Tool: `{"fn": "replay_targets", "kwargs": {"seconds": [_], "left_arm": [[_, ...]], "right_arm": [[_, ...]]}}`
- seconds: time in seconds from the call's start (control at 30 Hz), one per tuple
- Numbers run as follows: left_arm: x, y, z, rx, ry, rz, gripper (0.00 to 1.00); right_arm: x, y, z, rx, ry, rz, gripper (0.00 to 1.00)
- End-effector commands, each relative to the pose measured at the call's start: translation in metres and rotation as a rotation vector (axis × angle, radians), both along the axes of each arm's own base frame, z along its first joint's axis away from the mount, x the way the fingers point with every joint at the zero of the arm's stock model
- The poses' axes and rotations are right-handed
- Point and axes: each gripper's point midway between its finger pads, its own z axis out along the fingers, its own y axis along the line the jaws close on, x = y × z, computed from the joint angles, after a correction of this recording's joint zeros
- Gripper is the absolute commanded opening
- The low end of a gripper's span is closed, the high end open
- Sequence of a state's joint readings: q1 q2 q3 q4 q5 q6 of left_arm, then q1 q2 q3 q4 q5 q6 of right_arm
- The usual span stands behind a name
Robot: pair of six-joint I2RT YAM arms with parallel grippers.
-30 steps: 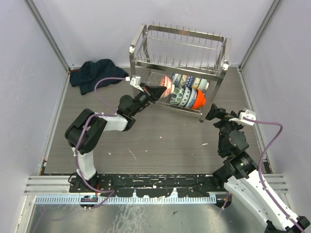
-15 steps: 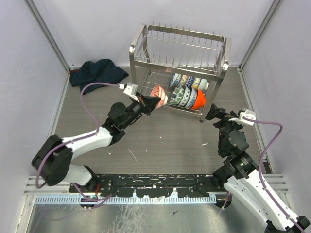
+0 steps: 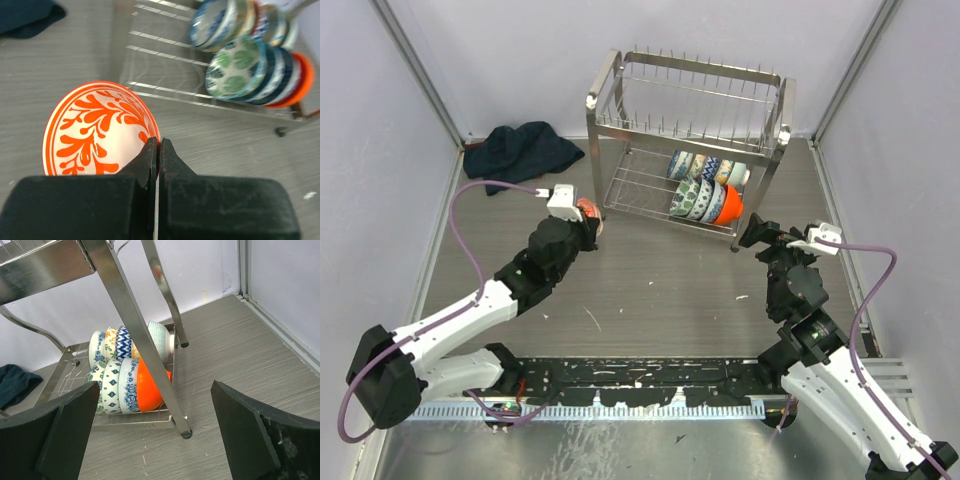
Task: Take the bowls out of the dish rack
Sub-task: Place the bowl at the center of the board.
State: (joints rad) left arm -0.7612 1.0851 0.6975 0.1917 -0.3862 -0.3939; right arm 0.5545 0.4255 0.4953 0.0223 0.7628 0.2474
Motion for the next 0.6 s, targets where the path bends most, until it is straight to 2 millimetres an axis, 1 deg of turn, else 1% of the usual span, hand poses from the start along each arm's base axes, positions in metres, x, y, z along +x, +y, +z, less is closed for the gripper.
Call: {"fn": "replay_targets", "kwargs": {"seconds": [0.0, 0.07, 0.13, 0.23, 0.33, 0.37, 0.43, 0.57], "left_arm": [[0.01, 0.042, -0.011, 0.155, 0.02, 0.18, 0.0], [0.017, 0.052, -0.018, 0.181, 0.045, 0.212, 0.0], [0.026, 0.064, -0.023, 0.191, 0.059, 0.255, 0.0], [0.042, 0.077, -0.032, 0.19, 0.086, 0.291, 0.0], [0.059, 0.089, -0.037, 0.197, 0.105, 0.333, 0.0], [0.065, 0.093, -0.036, 0.208, 0.104, 0.35, 0.0], [0.078, 0.096, -0.045, 0.237, 0.128, 0.368, 0.0], [0.107, 0.099, -0.047, 0.246, 0.151, 0.38, 0.0]], "right_arm": [[0.001, 0.004, 0.013, 0.038, -0.048, 0.017, 1.0], [0.001, 0.004, 0.014, 0.039, -0.049, 0.016, 1.0], [0.001, 0.004, 0.013, 0.039, -0.049, 0.017, 1.0], [0.001, 0.004, 0.013, 0.039, -0.05, 0.017, 1.0], [0.002, 0.005, 0.013, 0.038, -0.048, 0.019, 1.0], [0.003, 0.005, 0.013, 0.038, -0.048, 0.02, 1.0], [0.003, 0.006, 0.013, 0.039, -0.05, 0.021, 1.0], [0.002, 0.005, 0.014, 0.04, -0.052, 0.02, 1.0]]}}
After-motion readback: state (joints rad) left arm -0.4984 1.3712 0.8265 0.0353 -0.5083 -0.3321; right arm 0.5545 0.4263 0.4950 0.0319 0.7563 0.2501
